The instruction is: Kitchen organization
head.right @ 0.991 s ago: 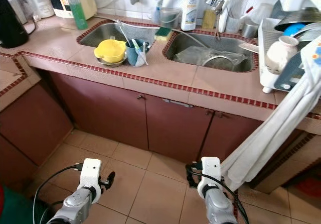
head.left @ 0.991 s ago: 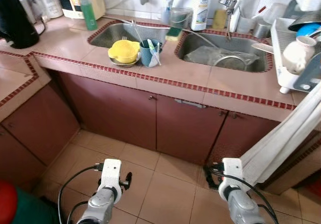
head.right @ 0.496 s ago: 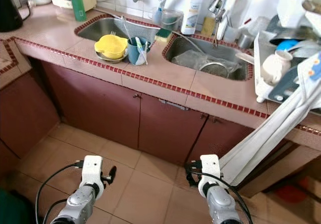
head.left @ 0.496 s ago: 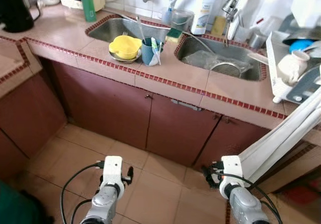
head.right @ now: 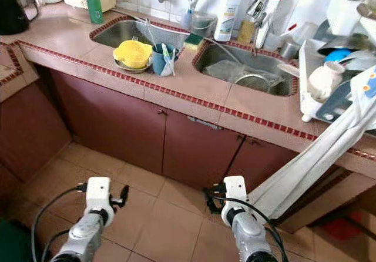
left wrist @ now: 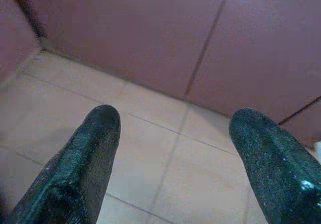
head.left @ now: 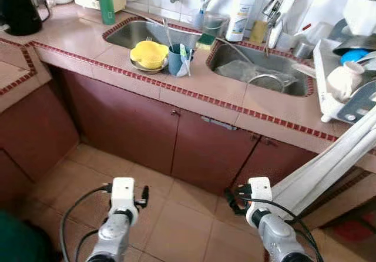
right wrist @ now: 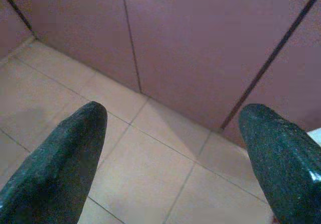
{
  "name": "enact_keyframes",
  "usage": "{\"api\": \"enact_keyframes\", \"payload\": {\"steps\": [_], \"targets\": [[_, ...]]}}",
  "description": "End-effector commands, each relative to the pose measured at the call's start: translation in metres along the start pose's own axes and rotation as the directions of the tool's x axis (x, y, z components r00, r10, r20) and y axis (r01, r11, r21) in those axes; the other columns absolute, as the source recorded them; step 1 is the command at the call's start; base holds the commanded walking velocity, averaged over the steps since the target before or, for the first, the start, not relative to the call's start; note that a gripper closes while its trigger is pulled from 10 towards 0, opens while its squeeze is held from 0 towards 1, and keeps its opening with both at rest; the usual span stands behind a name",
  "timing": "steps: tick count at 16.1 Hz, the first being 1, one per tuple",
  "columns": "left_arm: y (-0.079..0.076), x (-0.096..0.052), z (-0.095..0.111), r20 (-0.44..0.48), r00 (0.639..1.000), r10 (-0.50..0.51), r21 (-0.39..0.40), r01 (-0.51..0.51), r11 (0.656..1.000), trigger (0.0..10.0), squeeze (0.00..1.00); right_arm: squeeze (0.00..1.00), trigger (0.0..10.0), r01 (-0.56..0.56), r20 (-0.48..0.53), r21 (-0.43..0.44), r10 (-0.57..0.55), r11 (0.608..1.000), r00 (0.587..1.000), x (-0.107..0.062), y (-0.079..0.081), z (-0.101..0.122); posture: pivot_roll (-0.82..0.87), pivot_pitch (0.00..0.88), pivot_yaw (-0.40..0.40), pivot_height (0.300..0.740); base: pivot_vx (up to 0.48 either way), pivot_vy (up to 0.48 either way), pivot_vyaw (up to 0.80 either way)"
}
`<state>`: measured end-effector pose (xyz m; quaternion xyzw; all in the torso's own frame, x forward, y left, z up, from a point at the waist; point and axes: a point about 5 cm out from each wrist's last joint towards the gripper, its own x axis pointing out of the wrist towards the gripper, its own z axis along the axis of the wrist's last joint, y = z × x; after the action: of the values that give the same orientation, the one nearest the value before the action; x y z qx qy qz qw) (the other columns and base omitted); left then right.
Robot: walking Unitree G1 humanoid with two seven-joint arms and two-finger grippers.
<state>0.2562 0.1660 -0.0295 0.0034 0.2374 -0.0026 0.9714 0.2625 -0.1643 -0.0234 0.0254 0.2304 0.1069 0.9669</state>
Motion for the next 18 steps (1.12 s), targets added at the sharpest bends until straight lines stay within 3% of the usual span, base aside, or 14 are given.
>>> {"api": "enact_keyframes", "payload": {"steps": [1, 2, 3, 5, 9, 18], "targets": [[-0.001, -0.008, -0.021, -0.088, 0.996, -0.004, 0.093, 0.012, 0.996, 10.0, 0.00, 0.00, 10.0, 0.025, -0.055, -0.034, -0.026, 0.999, 0.998, -0.006, -0.003, -0.013, 0.05, 0.000, -0.071, 0.732, 0.000, 0.000, 0.00], [-0.001, -0.008, -0.021, -0.088, 0.996, -0.004, 0.093, 0.012, 0.996, 10.0, 0.00, 0.00, 10.0, 0.025, -0.055, -0.034, -0.026, 0.999, 0.998, -0.006, -0.003, -0.013, 0.05, 0.000, -0.071, 0.732, 0.000, 0.000, 0.00], [0.004, -0.016, -0.037, -0.153, 0.988, -0.012, 0.116, 0.030, 0.993, 10.0, 0.00, 0.00, 10.0, 0.042, -0.103, -0.048, -0.047, 0.998, 0.994, -0.013, -0.005, -0.026, 0.04, 0.000, -0.059, 0.732, 0.000, 0.000, 0.00], [0.007, -0.019, -0.038, -0.139, 0.990, -0.029, 0.070, 0.039, 0.997, 10.0, 0.00, 0.00, 10.0, 0.051, -0.098, -0.025, -0.053, 0.998, 0.994, -0.017, -0.007, -0.030, 0.04, 0.000, -0.057, 0.732, 0.000, 0.000, 0.00], [0.009, -0.023, -0.046, -0.178, 0.984, -0.021, 0.089, 0.037, 0.995, 10.0, 0.00, 0.00, 10.0, 0.053, -0.145, -0.056, -0.061, 0.997, 0.988, -0.021, -0.006, -0.040, 0.04, 0.000, -0.059, 0.732, 0.000, 0.000, 0.00], [0.010, -0.025, -0.050, -0.184, 0.983, -0.029, 0.060, 0.040, 0.997, 10.0, 0.00, 0.00, 10.0, 0.045, -0.136, -0.053, -0.052, 0.998, 0.989, -0.018, -0.002, -0.038, 0.06, 0.000, -0.063, 0.732, 0.000, 0.000, 0.00]]}}
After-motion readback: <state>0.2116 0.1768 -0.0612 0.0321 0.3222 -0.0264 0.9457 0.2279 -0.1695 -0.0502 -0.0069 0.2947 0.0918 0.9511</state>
